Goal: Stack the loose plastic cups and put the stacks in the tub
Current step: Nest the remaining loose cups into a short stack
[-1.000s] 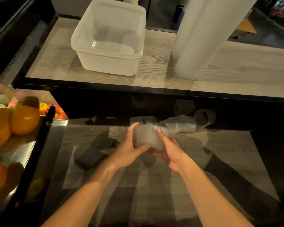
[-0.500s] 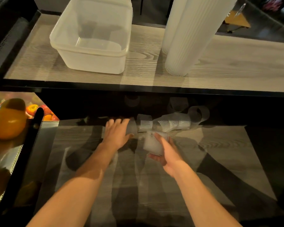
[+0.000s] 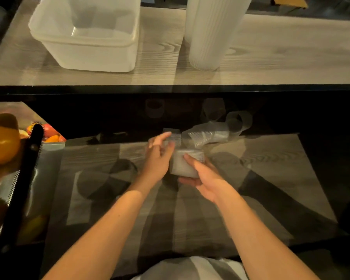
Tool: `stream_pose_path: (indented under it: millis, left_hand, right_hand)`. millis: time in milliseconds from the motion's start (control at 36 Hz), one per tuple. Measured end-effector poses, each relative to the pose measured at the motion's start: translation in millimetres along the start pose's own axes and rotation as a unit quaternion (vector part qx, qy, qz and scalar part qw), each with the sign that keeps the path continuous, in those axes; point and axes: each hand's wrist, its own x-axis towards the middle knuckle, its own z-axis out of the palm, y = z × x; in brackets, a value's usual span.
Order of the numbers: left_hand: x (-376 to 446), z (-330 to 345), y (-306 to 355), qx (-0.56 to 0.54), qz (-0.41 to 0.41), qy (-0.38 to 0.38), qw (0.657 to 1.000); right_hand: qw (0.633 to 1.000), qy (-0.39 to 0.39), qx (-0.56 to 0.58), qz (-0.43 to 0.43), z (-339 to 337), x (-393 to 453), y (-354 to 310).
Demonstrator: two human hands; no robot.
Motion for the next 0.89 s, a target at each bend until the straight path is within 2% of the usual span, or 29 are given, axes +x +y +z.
stream_pose_path:
  millis: [56, 167, 250, 333, 361, 444, 500, 528, 583, 639, 722, 806, 889]
  left_hand:
    - [16.7, 10.5, 3.2, 0.037, -0.054, 0.083, 0.994]
    - [40.3, 30.9, 12.5, 0.014, -0.191, 0.043, 0.980]
    - [44.7, 37.7, 11.6, 0.000, -0.229, 0.062, 0.971]
    - [37.7, 37.3, 13.6, -0.147, -0.237, 0.120, 0.953]
    - [32.4, 35.7, 15.5, -0.191, -0.230, 0.117, 0.947]
    - [10.4, 32.0, 25.9, -0.284, -0.211, -0.003, 0.936]
    - [-0.7, 31.1, 26.3, -0.330, -0.215, -0.106, 0.913]
    - [-5.4, 31.0, 23.4, -0.331, -0.225, -0.131, 0.907]
    - [-10.2, 33.8, 18.1, -0.263, -0.218, -0.146, 0.928]
    - [-12.2, 38.6, 13.5, -0.153, -0.201, -0.118, 0.961]
    - [-13.5, 43.0, 11.7, -0.045, -0.151, -0.112, 0.981]
    - [-15.2, 47.2, 13.2, 0.078, -0.092, -0.128, 0.984]
    - [-11.6, 52.5, 16.1, 0.219, -0.026, -0.106, 0.970]
  right_hand:
    - [0.999, 0.028, 0.013, -0.008, -5.9, -2.4, 0.1]
    - [0.998, 0.048, 0.038, -0.015, -19.8, -8.3, 2.5]
    - [0.998, 0.044, 0.045, -0.023, -32.8, -12.2, 5.5]
    - [0.998, 0.038, 0.058, -0.013, -43.4, -14.1, 9.3]
    - [0.997, 0.043, 0.059, -0.009, -45.9, -14.1, 9.8]
    - [0.995, 0.067, 0.074, -0.007, -50.9, -11.2, 8.9]
    - [0.992, 0.086, 0.093, -0.003, -54.1, -7.4, 7.4]
    - [0.991, 0.090, 0.097, 0.002, -55.9, -6.0, 6.1]
    - [0.994, 0.070, 0.089, 0.014, -56.5, -6.0, 2.5]
    - [0.997, 0.017, 0.066, 0.032, -55.5, -9.9, -2.0]
    - [0.996, -0.047, 0.053, 0.047, -53.7, -11.8, -6.9]
    - [0.996, -0.058, 0.045, 0.042, -51.1, -7.7, -9.5]
    - [0.997, -0.044, 0.048, 0.035, -56.7, -6.7, -14.4]
